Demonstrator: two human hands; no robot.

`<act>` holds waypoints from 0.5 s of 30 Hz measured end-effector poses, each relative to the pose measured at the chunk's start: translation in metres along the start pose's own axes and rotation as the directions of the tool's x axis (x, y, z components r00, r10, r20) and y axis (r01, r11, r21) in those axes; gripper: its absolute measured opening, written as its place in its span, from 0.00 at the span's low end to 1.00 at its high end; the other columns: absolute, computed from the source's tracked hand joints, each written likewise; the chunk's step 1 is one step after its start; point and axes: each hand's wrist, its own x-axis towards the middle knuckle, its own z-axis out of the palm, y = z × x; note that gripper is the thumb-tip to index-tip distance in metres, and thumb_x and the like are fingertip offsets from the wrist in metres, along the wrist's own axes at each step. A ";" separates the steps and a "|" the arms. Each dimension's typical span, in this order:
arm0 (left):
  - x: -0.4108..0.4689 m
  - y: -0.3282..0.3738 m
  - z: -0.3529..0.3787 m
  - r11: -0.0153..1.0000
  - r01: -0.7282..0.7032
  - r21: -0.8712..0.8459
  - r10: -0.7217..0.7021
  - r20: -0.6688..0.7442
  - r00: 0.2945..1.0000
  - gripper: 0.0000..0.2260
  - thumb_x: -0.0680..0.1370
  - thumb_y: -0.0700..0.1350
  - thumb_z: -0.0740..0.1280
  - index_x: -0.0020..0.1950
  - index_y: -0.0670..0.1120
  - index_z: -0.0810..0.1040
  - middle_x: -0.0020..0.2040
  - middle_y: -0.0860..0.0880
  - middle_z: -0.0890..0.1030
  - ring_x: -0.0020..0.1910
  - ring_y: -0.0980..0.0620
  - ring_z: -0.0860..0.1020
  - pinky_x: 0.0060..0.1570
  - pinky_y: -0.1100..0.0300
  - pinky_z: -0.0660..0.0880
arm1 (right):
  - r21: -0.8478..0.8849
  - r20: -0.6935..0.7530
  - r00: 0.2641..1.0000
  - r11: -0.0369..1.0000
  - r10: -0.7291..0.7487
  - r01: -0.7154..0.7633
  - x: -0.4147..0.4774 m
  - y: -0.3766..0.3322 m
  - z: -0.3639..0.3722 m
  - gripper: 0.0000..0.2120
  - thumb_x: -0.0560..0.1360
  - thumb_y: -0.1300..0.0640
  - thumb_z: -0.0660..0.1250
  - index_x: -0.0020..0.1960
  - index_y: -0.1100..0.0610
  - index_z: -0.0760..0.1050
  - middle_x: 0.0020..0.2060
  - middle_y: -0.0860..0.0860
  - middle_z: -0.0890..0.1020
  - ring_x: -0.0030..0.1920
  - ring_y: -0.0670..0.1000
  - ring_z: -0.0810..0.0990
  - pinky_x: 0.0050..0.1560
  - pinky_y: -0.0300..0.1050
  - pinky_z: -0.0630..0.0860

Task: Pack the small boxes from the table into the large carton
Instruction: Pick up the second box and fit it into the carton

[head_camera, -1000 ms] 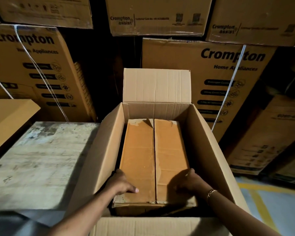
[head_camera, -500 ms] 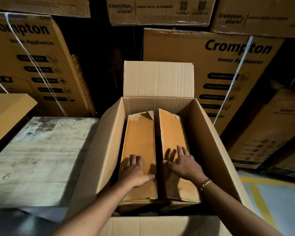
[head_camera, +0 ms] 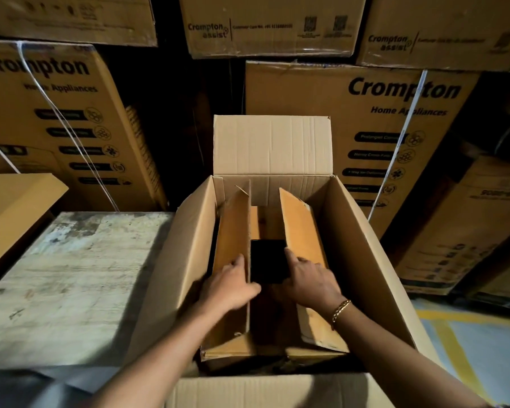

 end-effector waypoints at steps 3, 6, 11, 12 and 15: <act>-0.023 -0.033 -0.034 0.998 -0.009 -0.064 -0.004 -0.200 0.980 0.34 0.80 0.47 0.65 0.80 0.55 0.50 0.51 0.51 0.76 0.42 0.51 0.80 0.39 0.57 0.80 | -0.012 -0.077 0.997 1.000 0.023 -0.024 -0.010 0.025 -0.028 0.31 0.81 0.51 0.57 0.82 0.49 0.51 0.57 0.53 0.81 0.44 0.52 0.82 0.39 0.47 0.80; -0.041 -0.072 -0.048 0.963 -0.022 -0.270 -0.048 -0.250 0.967 0.36 0.81 0.40 0.64 0.81 0.56 0.48 0.55 0.52 0.77 0.33 0.56 0.75 0.27 0.63 0.72 | -0.022 -0.097 0.992 0.996 0.084 -0.086 -0.017 0.057 -0.044 0.26 0.81 0.56 0.57 0.78 0.51 0.60 0.47 0.49 0.80 0.37 0.48 0.81 0.34 0.44 0.82; -0.059 -0.098 -0.031 0.920 -0.115 -0.376 -0.024 -0.345 0.938 0.31 0.80 0.41 0.66 0.79 0.59 0.57 0.77 0.45 0.66 0.42 0.62 0.74 0.41 0.61 0.76 | -0.012 -0.058 0.977 0.978 0.206 -0.207 -0.044 0.109 -0.055 0.25 0.81 0.57 0.62 0.77 0.50 0.64 0.50 0.51 0.79 0.41 0.47 0.81 0.34 0.39 0.81; -0.062 -0.099 -0.026 0.928 -0.113 -0.356 -0.028 -0.367 0.930 0.31 0.80 0.42 0.67 0.79 0.59 0.58 0.74 0.44 0.71 0.44 0.56 0.77 0.43 0.58 0.77 | -0.033 -0.056 0.971 0.972 0.230 -0.232 -0.051 0.114 -0.052 0.24 0.81 0.56 0.61 0.76 0.50 0.65 0.53 0.51 0.79 0.43 0.48 0.81 0.36 0.40 0.81; -0.069 -0.095 -0.014 0.964 -0.098 -0.246 -0.020 -0.439 0.898 0.30 0.79 0.43 0.67 0.79 0.56 0.61 0.61 0.45 0.77 0.39 0.51 0.79 0.40 0.53 0.77 | -0.140 -0.054 0.961 0.951 0.270 -0.275 -0.069 0.120 -0.037 0.25 0.80 0.56 0.59 0.77 0.51 0.63 0.66 0.52 0.74 0.59 0.53 0.77 0.50 0.49 0.82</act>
